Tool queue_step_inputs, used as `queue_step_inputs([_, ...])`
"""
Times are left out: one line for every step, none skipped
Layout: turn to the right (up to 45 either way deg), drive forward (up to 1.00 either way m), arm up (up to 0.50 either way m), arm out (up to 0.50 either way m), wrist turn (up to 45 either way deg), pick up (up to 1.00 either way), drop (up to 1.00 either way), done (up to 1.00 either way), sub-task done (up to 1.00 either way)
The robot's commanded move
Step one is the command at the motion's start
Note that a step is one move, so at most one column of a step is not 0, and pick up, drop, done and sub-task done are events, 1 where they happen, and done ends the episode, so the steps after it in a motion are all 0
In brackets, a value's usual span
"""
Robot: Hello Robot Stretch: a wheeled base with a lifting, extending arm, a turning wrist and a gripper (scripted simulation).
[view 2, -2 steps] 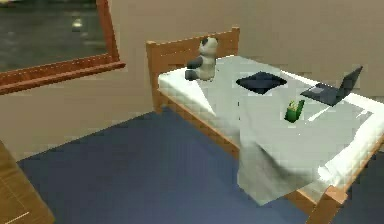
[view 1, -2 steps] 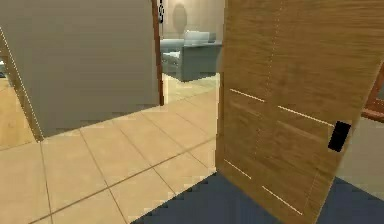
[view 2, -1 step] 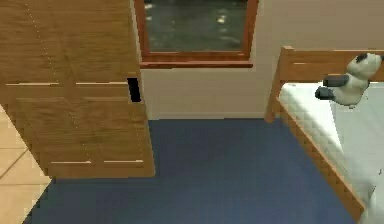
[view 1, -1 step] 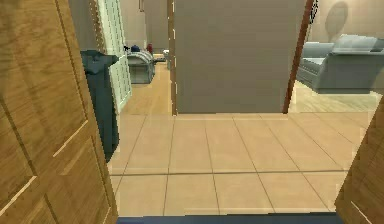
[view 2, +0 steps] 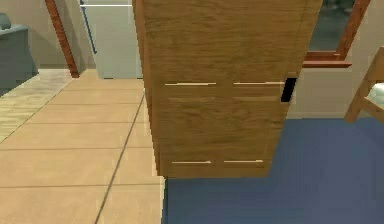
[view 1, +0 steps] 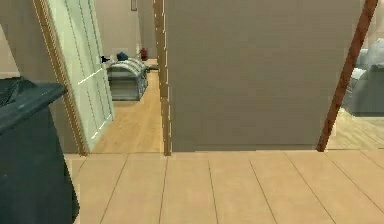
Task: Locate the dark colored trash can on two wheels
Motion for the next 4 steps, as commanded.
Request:
queue_step_inputs([-9.0,0.00,0.00,0.00,0.0,0.00,0.00,0.00,0.00])
queue_step_inputs([0.0,0.30,0.00,0.00,0.0,0.00,0.00,0.00,0.00])
queue_step_inputs([-45.0,0.00,0.00,0.00,0.0,0.00,0.00,0.00,0.00])
queue_step_inputs([0.0,0.00,0.00,0.00,0.0,0.00,0.00,1.00,0.00])
